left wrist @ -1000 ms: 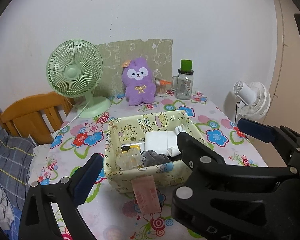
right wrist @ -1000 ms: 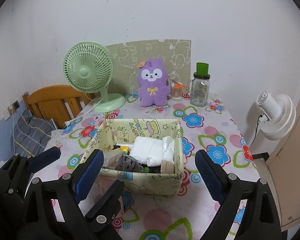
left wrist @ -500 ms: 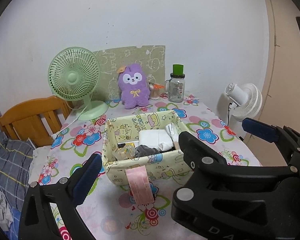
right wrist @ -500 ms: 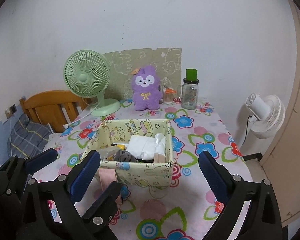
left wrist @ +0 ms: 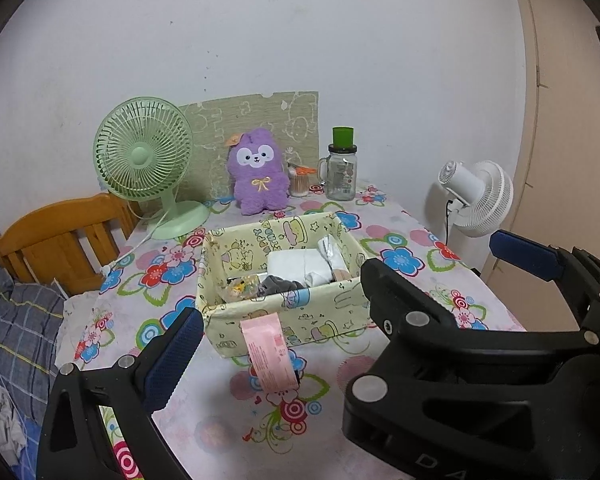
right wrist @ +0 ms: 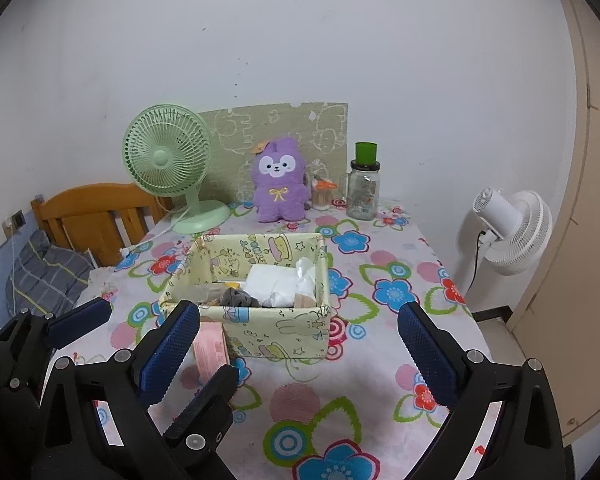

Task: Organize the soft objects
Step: 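Withdraw both open tools up and back from the fabric box, then move the open left tool down to the pink tissue pack beside the box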

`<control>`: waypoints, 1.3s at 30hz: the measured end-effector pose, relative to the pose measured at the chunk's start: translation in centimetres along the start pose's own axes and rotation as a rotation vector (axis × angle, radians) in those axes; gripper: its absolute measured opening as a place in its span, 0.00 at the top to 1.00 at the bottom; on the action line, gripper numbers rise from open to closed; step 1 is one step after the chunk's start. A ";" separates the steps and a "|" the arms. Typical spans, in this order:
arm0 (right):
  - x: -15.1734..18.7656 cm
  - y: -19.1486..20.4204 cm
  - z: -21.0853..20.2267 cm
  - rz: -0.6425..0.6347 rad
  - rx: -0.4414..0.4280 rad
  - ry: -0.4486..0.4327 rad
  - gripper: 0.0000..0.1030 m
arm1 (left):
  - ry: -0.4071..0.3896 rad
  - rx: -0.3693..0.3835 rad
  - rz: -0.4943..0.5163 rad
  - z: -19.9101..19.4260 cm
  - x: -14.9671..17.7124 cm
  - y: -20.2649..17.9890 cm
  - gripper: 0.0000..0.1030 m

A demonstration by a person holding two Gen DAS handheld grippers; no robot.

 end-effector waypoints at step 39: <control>9.2 -0.9 5.6 0.033 -0.004 0.193 0.10 | 0.157 0.000 -0.034 5.9 8.3 0.4 0.01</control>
Point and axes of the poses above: each gripper's, at about its wrist camera, not at the fingertips, and z roughly the way its jaws point, y to its left, x to its underside, the point moved 3 cm from there along z, roughly the way its jaws point, and after that the axes turned 5 degrees about -y, right-handed, at the moved point
